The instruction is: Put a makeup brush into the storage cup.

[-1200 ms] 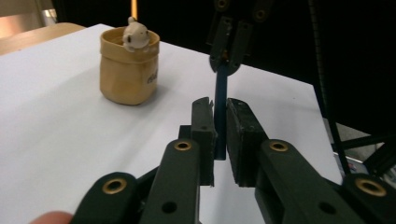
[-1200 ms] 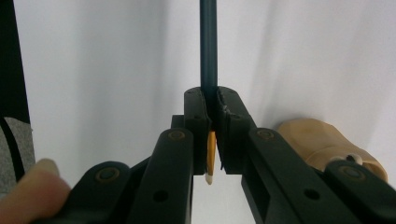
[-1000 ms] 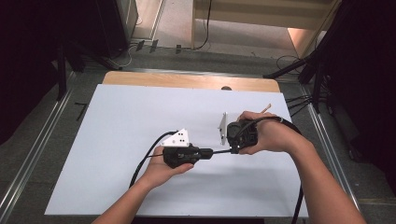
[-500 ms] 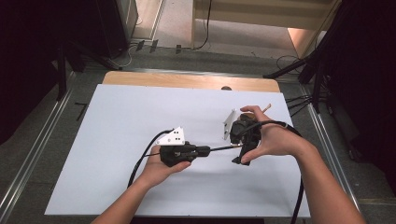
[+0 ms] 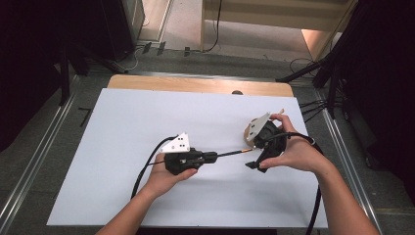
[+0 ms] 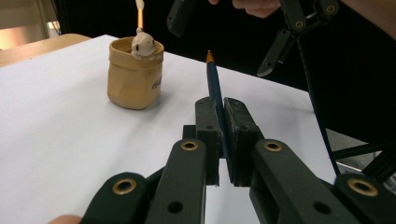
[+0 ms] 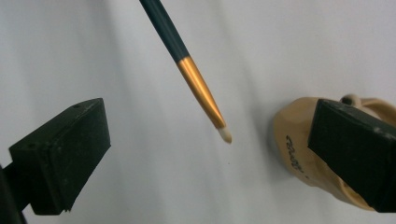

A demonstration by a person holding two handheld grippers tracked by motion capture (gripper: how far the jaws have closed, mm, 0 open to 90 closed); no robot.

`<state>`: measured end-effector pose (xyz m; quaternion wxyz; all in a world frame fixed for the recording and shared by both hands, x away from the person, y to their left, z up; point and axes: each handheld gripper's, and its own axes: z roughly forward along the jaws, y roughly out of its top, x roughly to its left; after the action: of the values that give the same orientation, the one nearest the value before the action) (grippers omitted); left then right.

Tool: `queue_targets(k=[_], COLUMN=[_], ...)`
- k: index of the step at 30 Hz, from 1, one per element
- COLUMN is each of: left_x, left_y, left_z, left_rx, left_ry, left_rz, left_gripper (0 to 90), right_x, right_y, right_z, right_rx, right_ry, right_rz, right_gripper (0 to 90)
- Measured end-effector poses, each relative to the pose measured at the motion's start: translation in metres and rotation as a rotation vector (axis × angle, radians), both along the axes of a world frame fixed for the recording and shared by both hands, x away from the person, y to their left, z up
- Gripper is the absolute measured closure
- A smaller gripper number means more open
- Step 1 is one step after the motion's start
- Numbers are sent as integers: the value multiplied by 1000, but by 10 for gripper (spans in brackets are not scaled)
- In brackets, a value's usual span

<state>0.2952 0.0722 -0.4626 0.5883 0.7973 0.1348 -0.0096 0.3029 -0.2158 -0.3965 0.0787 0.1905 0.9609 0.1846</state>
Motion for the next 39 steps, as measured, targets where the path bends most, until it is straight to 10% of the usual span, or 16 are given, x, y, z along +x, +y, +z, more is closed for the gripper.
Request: queue_targets(k=[9, 39], left_x=[1, 5], left_y=[4, 19], left_z=[2, 7], left_rx=[-11, -33], left_ry=[-2, -21], left_rz=[27, 76], left_gripper=[859, 859], right_x=[-8, -29], right_y=[-13, -3], right_z=[-16, -53], right_rx=[142, 320], right_ry=[5, 15], right_rz=[-118, -318], right_gripper=[0, 0])
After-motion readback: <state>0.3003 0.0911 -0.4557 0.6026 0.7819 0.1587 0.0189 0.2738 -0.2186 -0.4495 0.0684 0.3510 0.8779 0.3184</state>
